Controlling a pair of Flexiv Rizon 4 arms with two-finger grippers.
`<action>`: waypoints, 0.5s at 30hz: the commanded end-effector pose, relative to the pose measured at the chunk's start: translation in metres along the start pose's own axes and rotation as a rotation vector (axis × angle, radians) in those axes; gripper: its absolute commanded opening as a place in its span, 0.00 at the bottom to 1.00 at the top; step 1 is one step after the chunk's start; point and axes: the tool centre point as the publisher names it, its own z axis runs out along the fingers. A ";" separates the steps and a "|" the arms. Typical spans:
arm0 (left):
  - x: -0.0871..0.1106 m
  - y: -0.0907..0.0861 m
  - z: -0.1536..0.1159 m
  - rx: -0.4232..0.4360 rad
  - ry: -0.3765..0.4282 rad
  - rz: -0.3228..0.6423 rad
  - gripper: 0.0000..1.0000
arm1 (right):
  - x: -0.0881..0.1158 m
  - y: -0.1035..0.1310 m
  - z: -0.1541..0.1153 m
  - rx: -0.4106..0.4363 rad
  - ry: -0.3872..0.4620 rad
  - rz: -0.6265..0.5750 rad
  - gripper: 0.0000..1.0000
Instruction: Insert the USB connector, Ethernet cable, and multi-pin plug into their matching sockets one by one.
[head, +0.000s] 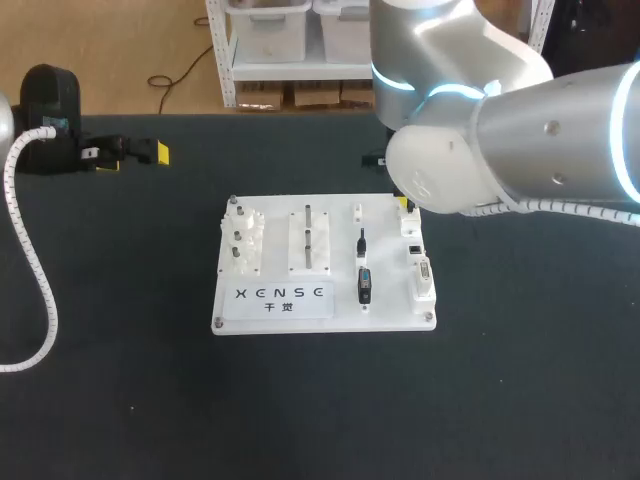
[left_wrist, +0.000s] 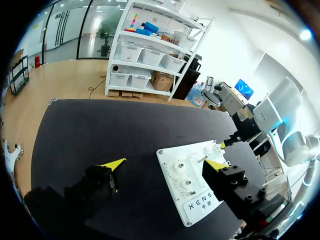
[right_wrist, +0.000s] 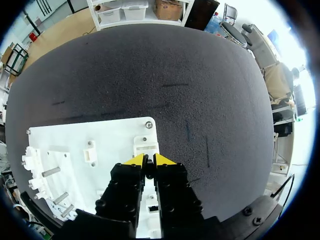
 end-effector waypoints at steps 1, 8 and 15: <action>0.000 0.000 0.000 0.000 0.000 0.000 1.00 | 0.002 -0.003 0.028 0.009 0.011 0.004 0.00; 0.000 0.000 0.000 0.000 0.000 0.000 1.00 | -0.004 -0.007 0.001 0.015 -0.045 0.090 1.00; 0.000 0.000 0.000 0.000 0.000 0.000 1.00 | 0.000 -0.004 -0.044 0.008 -0.105 0.226 1.00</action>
